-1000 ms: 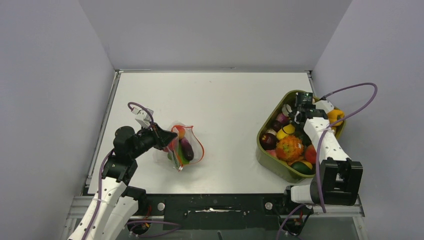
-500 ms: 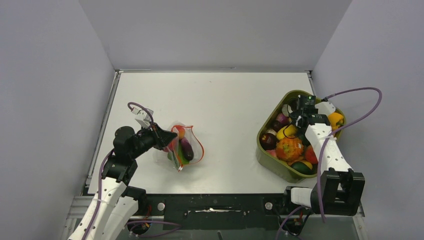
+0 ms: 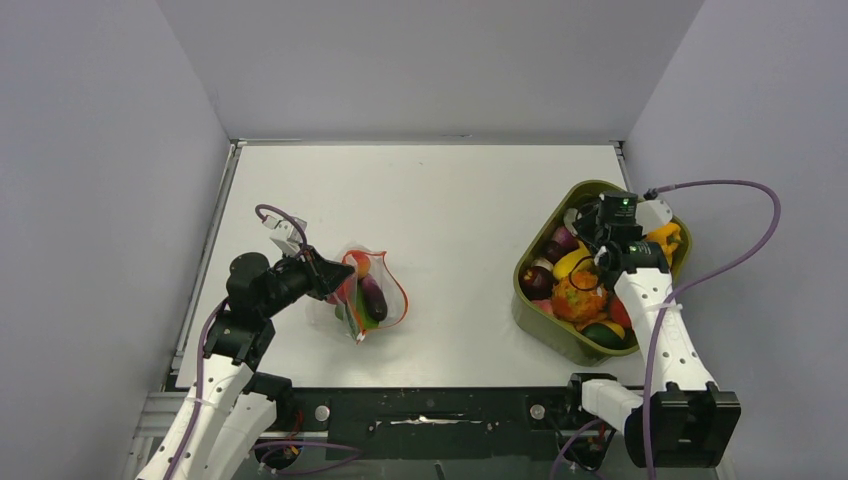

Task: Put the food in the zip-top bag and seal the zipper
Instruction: Pick up the fake fish from the bin.

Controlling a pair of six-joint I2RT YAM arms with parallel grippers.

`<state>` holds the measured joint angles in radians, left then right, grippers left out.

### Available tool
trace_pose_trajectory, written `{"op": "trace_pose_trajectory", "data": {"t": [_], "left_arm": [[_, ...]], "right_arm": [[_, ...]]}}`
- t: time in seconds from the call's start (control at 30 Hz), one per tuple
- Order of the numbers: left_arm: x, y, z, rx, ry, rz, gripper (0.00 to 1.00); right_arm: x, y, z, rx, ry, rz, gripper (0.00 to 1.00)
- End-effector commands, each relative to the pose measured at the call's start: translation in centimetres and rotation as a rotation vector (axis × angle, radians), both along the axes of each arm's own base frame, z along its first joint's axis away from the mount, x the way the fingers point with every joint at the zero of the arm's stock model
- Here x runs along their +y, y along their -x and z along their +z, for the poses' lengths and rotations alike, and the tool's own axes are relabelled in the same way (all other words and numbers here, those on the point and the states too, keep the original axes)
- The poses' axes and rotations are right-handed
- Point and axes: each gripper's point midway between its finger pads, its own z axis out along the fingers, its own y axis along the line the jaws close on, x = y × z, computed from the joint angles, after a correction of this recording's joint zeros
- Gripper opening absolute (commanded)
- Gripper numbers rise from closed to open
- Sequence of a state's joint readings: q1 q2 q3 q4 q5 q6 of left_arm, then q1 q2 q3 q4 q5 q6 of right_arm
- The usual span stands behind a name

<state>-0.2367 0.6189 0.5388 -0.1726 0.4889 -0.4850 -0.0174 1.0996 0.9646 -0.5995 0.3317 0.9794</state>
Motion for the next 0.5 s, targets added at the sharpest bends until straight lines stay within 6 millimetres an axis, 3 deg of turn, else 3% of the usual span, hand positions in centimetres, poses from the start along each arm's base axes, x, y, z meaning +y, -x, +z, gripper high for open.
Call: {"op": "trace_pose_trajectory", "data": {"t": [0.0, 0.47], "left_arm": [[-0.2, -0.2, 2.5, -0.087, 0.010, -0.015, 0.00], [-0.1, 0.0, 2.7, -0.097, 0.014, -0.008, 0.00]], "right_arm": [[0.8, -0.7, 3.7, -0.133, -0.008, 0.006, 0.27], [5.6, -0.8, 7.5, -0.236, -0.008, 0.129, 0.25]]}}
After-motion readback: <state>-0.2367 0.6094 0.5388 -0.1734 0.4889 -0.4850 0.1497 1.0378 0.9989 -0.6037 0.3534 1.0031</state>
